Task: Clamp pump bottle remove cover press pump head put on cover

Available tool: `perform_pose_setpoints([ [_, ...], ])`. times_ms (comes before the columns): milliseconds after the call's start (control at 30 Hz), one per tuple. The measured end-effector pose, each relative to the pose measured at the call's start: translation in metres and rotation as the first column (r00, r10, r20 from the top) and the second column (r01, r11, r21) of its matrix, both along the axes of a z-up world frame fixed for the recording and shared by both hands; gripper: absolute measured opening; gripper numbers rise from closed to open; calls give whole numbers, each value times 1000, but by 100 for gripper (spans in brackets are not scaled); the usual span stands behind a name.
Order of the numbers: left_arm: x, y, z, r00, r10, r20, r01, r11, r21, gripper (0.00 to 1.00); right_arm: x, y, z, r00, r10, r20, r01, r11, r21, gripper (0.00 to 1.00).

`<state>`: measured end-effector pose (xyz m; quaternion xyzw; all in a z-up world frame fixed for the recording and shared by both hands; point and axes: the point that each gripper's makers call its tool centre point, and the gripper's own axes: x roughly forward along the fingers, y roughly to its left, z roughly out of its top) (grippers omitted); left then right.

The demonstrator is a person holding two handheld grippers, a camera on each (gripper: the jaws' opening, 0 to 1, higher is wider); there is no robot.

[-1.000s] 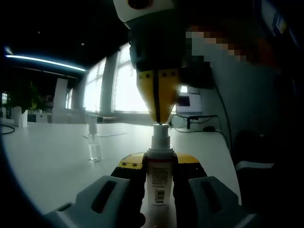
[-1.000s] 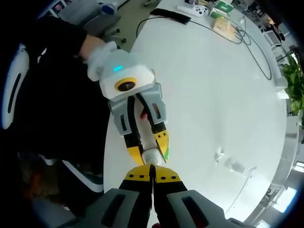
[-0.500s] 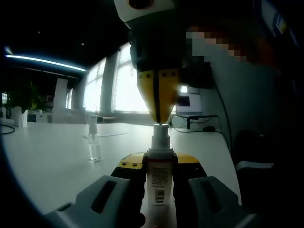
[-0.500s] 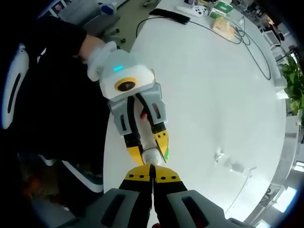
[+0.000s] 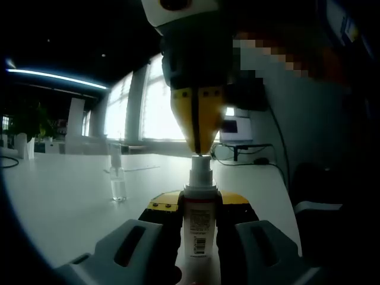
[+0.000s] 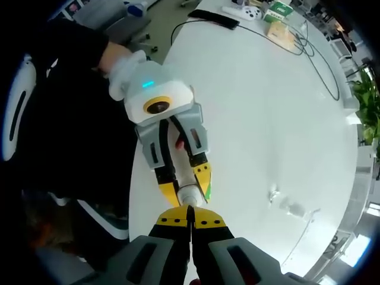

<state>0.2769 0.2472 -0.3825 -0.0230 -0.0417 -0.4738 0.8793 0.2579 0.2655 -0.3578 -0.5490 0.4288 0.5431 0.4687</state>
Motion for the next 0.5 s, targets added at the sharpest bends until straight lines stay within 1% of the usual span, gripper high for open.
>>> perform_pose_setpoints([
  [133,0,0,0,1000,0,0,0,1000,0,12,0,0,-1,1000,2,0,-2,1000,0,0],
  [300,0,0,-1,1000,0,0,0,1000,0,12,1,0,-2,1000,-28,-7,28,1000,-3,0],
  [500,0,0,0,1000,1,-1,-1,1000,0,12,-2,0,-7,1000,-14,-2,14,1000,-15,0],
])
